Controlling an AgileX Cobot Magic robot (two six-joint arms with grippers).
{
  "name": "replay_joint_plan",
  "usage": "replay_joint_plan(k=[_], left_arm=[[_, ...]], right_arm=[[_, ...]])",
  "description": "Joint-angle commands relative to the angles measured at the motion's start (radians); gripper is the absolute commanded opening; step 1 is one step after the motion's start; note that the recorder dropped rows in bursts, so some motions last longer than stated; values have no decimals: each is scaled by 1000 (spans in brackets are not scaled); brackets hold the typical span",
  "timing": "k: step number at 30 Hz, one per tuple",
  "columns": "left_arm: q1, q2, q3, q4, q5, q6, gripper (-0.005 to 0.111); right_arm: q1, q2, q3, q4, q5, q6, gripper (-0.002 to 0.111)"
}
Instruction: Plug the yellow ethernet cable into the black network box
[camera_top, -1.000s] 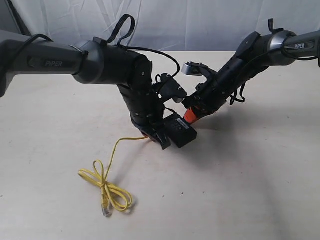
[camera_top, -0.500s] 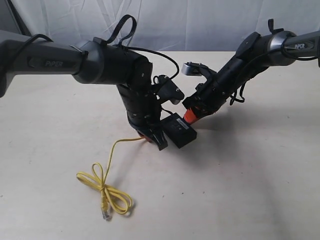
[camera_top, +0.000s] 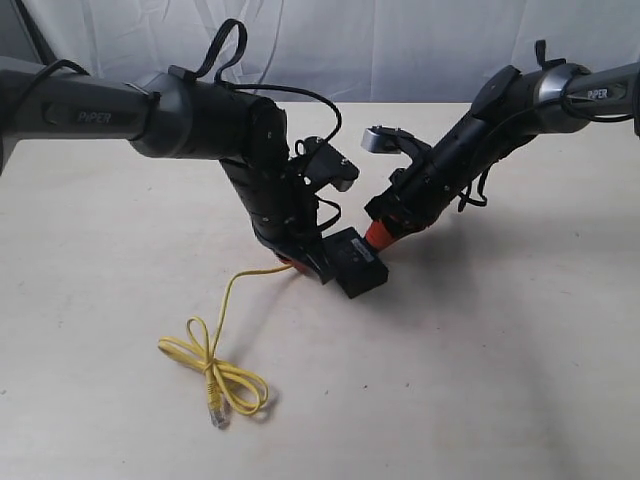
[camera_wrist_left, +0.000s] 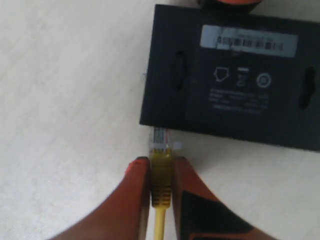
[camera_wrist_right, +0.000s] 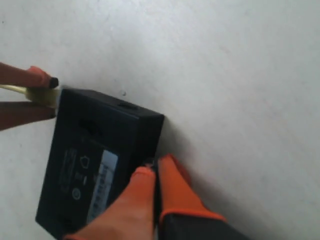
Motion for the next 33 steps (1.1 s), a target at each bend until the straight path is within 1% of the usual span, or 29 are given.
replay_joint_plan(k=[1,6,16,20,33], left_arm=[[-10,-13,-5,-36,-36,3,0],[-10,-13,-5,-34,-56,5,0],[-16,-13,-5,-46,-10,84,0],[-30,-13,-5,-50,-10,86,0],[-27,-17,-5,-21,6,79,0]], right_arm=[[10,16,10,-26,13,-10,-1],[10,16,10,-24,19,-13,-1],[10,16,10,-20,-33,-17,-1],[10,16,10,-4,-44,-17,-1],[10,16,10,-4,-44,-17,-1]])
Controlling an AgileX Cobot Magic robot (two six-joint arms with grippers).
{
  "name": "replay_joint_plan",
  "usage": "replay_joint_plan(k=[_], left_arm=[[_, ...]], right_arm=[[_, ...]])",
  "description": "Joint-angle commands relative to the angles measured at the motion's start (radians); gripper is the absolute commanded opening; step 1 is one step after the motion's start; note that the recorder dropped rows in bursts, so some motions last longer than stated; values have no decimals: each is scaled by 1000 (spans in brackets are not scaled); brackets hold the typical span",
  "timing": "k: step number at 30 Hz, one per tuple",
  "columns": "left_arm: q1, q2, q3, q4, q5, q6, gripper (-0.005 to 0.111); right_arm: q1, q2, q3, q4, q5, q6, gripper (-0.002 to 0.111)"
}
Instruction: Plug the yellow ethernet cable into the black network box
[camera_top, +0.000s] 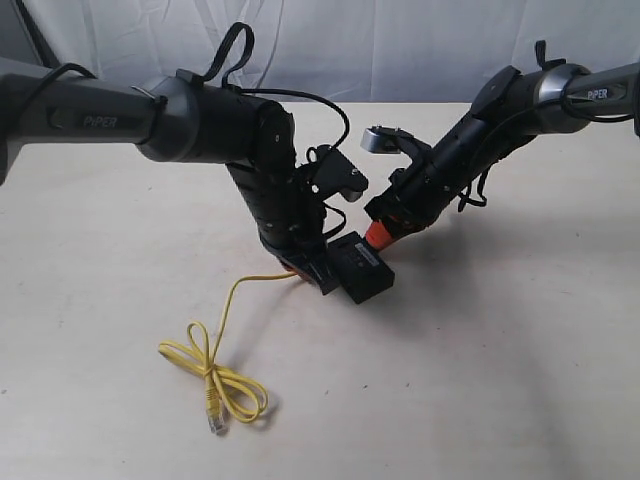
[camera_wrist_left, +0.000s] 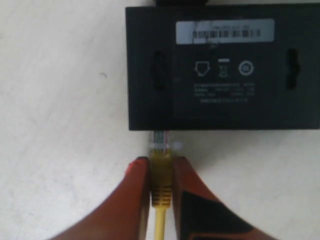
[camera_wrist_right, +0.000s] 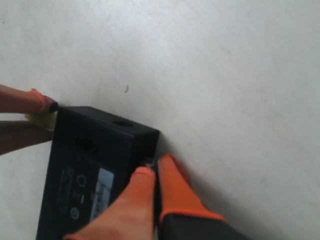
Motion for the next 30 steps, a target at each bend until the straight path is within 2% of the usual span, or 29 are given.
replay_joint_plan(k=[1,18,24,30], left_arm=[[-6,-19,-5,10,-4,-7,0],[-19,-34,-5,37,75,-49,0],[-61,-34,-5,62,44,-109,0],[-60,-34,-5,85,24,-143,0]], right_arm=[[8,16,10,-8,-29,-11,-1],[8,16,10,-8,-29,-11,-1],[8,16,10,-8,-29,-11,-1],[8,16,10,-9,-29,-11,-1]])
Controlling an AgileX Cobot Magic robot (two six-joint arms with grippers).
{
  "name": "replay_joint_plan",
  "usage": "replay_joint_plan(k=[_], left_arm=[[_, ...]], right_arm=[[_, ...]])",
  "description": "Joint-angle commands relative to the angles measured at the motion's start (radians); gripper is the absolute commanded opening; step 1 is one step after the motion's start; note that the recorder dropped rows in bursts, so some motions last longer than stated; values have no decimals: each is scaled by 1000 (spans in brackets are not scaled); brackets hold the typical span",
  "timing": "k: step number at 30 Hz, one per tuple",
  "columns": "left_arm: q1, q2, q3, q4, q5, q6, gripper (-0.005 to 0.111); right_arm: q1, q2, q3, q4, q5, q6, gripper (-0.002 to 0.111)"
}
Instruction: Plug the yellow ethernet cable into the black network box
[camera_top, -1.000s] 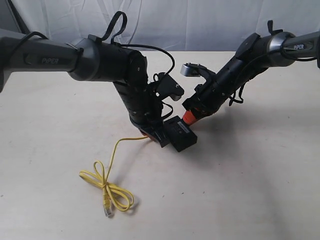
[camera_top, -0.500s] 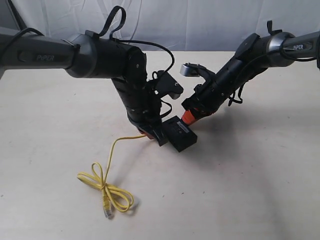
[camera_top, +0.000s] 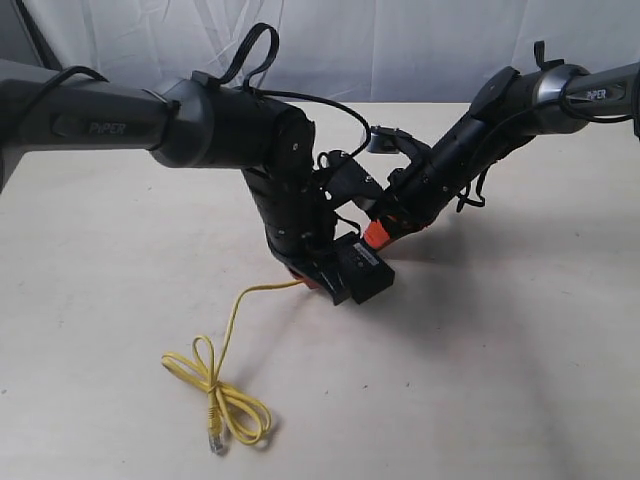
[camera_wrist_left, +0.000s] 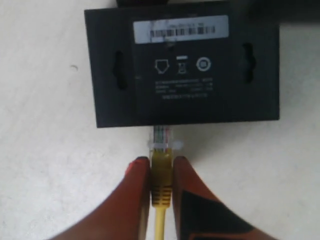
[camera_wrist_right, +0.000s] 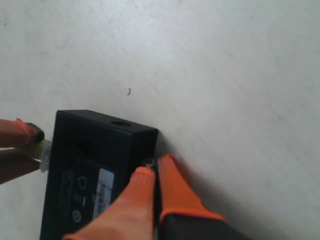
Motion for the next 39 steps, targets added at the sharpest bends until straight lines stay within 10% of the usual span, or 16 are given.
replay_joint_plan(k=[1,39], left_arm=[[-3,-12,-5,5,-32,-16,0],[-3,19,-5,70,-168,-63,0]], right_arm=[[6,16,10,-14,-23,-9,-1],[6,33,10,37,38,-50,-1]])
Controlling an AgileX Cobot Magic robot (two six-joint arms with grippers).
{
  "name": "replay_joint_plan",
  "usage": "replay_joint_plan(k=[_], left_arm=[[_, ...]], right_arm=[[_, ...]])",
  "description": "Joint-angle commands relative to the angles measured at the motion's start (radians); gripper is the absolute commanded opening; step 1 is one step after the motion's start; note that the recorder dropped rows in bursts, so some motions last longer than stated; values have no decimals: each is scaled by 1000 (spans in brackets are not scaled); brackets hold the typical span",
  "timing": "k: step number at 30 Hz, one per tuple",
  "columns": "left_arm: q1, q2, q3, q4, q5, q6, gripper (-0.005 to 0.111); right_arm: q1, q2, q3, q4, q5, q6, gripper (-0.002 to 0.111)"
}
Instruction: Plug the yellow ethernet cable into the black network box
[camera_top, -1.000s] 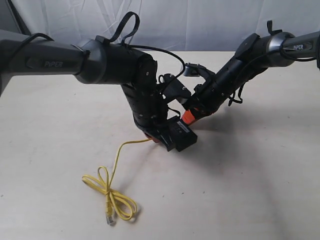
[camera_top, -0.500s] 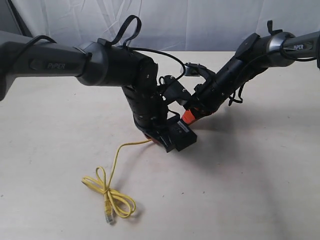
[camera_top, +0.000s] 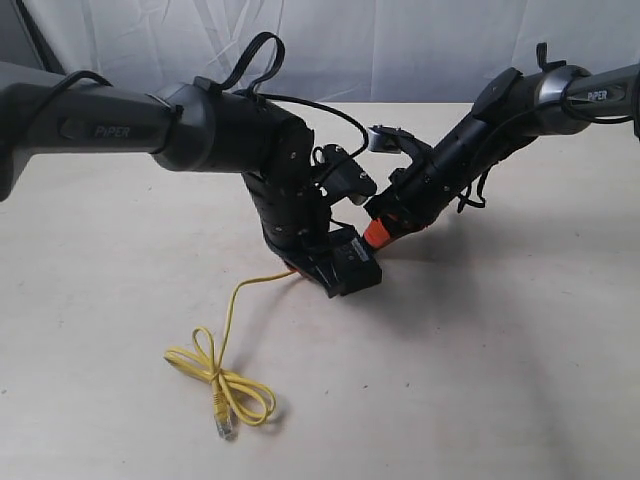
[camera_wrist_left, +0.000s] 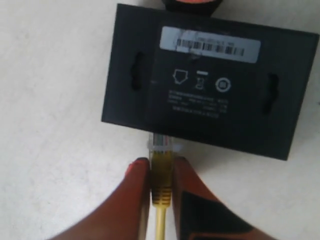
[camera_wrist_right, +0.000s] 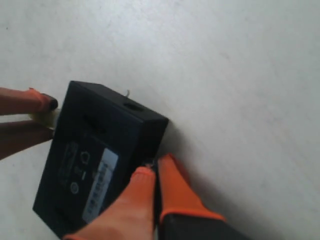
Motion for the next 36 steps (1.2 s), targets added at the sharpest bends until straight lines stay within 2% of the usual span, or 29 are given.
replay_joint_plan(k=[1,9,17,25,36], left_arm=[[-3,5,-5,-35,-105,17,0],[-3,5,-5,-38,-110,199,0],[-3,-4,-5,-44,-91,216,0],[-3,5,-5,-84,-84,214,0],[-1,5,-5,-101,-50,208,0]], right_arm=[[9,25,10,40,17,-55,-1],[9,25,10,49,19,-117,-1],[9,25,10,66,-32,-144,-1],[9,25,10,125,35,-182,-1],[9,25,10,119,34,-182,-1]])
